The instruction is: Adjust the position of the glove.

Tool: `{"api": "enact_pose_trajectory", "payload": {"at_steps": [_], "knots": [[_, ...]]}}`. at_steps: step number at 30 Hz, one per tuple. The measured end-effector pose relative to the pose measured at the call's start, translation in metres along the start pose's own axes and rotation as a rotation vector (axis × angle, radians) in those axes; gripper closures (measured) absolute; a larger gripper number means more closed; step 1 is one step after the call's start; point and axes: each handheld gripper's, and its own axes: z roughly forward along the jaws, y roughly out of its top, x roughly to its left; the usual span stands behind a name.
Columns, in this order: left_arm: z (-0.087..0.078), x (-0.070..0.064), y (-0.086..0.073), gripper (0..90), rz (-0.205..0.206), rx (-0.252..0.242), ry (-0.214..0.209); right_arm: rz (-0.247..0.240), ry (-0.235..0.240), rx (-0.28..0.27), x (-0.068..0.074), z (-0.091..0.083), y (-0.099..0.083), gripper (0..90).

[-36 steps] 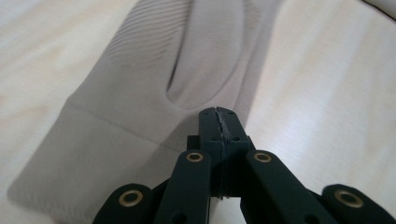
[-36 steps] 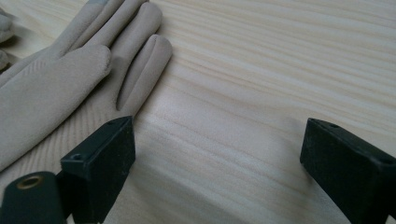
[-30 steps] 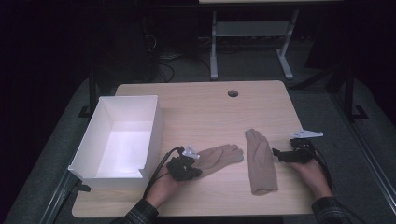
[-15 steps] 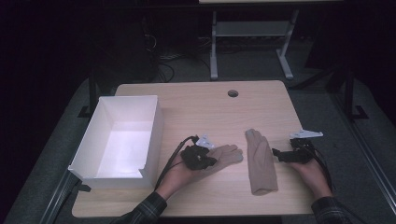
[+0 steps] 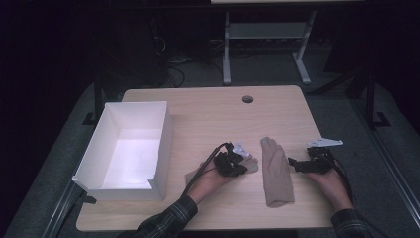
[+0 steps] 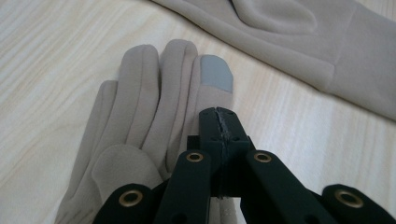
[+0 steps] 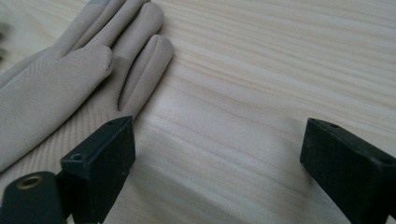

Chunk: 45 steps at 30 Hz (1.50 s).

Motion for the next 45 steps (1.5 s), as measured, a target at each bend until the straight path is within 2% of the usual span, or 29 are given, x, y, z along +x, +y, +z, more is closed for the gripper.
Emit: {"api": "enact_pose_trajectory", "payload": {"at_steps": [3, 4, 9, 20, 23, 25, 27, 32, 33, 34, 36, 37, 41, 43, 45], "knots": [[0.001, 0.006, 0.002, 89.6, 0.002, 0.003, 0.014, 0.0, 0.0, 0.0, 0.0, 0.0, 0.0, 9.7], [0.002, 0.007, 0.003, 89.5, -0.011, -0.007, 0.017, 0.0, 0.0, 0.0, 0.0, 0.0, 0.0, 9.7], [0.004, 0.02, 0.007, 89.5, -0.027, -0.01, 0.041, 0.0, 0.0, 0.0, 0.0, 0.0, 0.0, 9.7], [0.005, 0.059, 0.013, 89.5, -0.096, -0.023, 0.092, -0.001, 0.001, 0.0, 0.0, 0.0, 0.0, 9.7], [0.006, 0.067, 0.015, 89.5, -0.1, -0.021, 0.111, -0.001, 0.001, 0.0, 0.0, 0.0, 0.0, 9.7], [0.006, 0.072, 0.015, 89.5, -0.11, -0.026, 0.109, -0.001, 0.002, 0.001, 0.0, 0.0, 0.0, 9.7], [0.005, 0.073, 0.014, 89.5, -0.126, -0.032, 0.094, -0.001, 0.003, 0.001, 0.0, 0.0, 0.0, 9.7], [-0.005, 0.069, 0.013, 86.2, -0.119, -0.054, 0.083, -0.002, 0.004, 0.001, 0.0, 0.0, 0.0, 9.7], [-0.014, 0.067, 0.01, 85.0, -0.13, -0.078, 0.078, -0.001, 0.004, 0.001, 0.0, 0.0, 0.0, 9.7], [-0.019, 0.066, 0.008, 83.5, -0.13, -0.081, 0.076, -0.001, 0.004, 0.001, 0.0, 0.0, 0.0, 9.7], [-0.023, 0.065, 0.006, 78.6, -0.135, -0.093, 0.08, -0.001, 0.004, 0.001, 0.0, 0.0, 0.0, 9.7], [-0.033, 0.063, 0.0, 75.9, -0.156, -0.117, 0.091, -0.002, 0.004, 0.001, 0.0, 0.0, 0.0, 9.7], [-0.047, 0.064, -0.01, 68.8, -0.169, -0.122, 0.106, -0.002, 0.004, 0.002, 0.0, 0.0, 0.0, 9.7], [-0.059, 0.063, -0.021, 61.6, -0.199, -0.13, 0.13, -0.002, 0.004, 0.002, 0.0, 0.0, 0.0, 9.7], [-0.062, 0.063, -0.025, 58.6, -0.207, -0.13, 0.138, -0.003, 0.004, 0.002, 0.0, 0.0, 0.0, 9.7]]}}
